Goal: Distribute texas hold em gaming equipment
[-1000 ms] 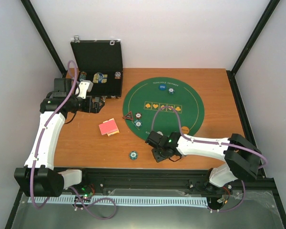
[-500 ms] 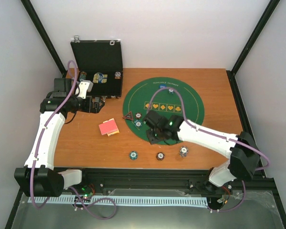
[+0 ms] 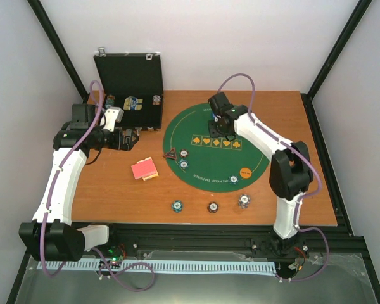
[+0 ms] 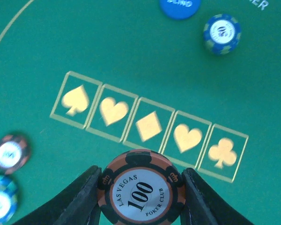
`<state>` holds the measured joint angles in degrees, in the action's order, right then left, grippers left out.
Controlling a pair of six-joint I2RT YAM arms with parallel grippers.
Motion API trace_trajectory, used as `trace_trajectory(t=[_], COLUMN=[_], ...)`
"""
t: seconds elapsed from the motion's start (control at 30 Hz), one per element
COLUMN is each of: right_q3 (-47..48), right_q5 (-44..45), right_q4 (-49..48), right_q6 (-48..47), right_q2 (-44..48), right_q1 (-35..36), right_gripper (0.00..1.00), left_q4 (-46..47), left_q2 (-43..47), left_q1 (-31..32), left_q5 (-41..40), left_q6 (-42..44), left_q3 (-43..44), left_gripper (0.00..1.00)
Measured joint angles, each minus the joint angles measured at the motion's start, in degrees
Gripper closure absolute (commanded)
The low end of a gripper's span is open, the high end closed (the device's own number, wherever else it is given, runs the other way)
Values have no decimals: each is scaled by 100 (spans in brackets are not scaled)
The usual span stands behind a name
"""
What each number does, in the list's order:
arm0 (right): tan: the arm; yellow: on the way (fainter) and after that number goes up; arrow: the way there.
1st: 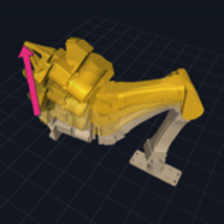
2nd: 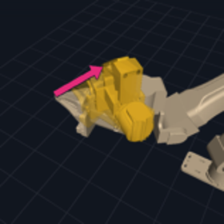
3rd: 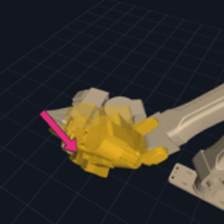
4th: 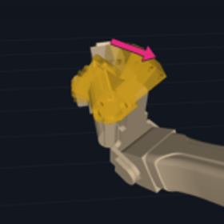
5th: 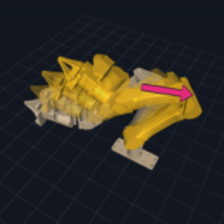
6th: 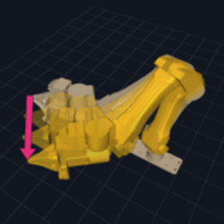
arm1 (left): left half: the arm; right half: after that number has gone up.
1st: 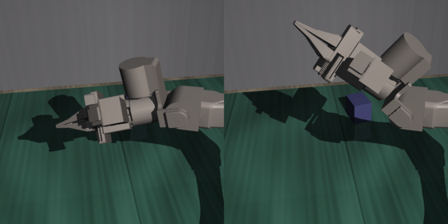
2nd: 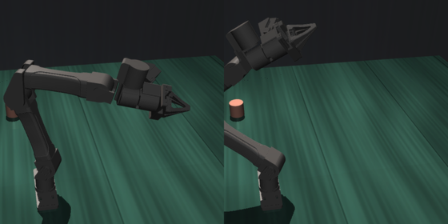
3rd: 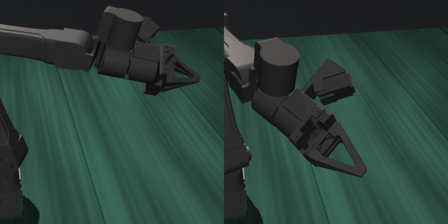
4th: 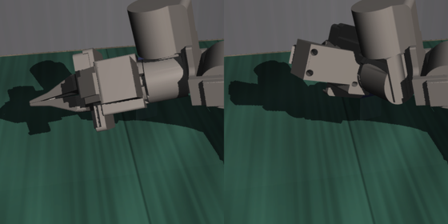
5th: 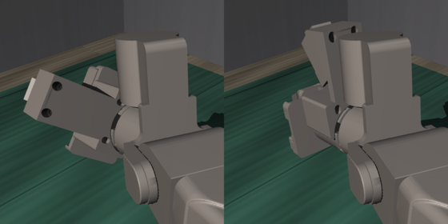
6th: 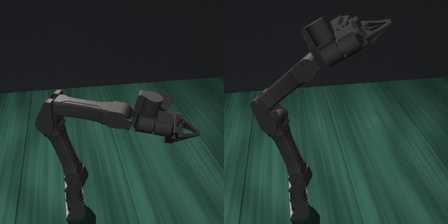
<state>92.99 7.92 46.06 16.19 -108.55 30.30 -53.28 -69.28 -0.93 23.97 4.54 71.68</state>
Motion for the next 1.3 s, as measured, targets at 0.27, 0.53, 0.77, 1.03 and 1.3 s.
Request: trace_trajectory(t=[0.27, 0.53, 0.77, 1.03, 1.3], right_q3=[1622, 3053, 3523, 3757, 3810], right_q5=[-103, -254, -278, -258, -256], right_q4=[179, 422, 511, 518, 538], right_q6=[-264, -339, -337, -352, -365], right_q2=[-1740, -3254, -3606, -3770, -3812], right_q1=[-472, -520, -616, -675, -678], right_gripper=[72, 71, 71, 70, 42], left_q4=[13, 57, 72, 87, 90], left_q2=[-149, -280, -363, -363, -363], left_q1=[2, 0, 0, 0, 0], left_q5=[28, 33, 72, 92, 90], left_q6=[0, 2, 4, 39, 48], left_q3=[0, 0, 4, 4, 4], left_gripper=[0, 0, 0, 0, 0])
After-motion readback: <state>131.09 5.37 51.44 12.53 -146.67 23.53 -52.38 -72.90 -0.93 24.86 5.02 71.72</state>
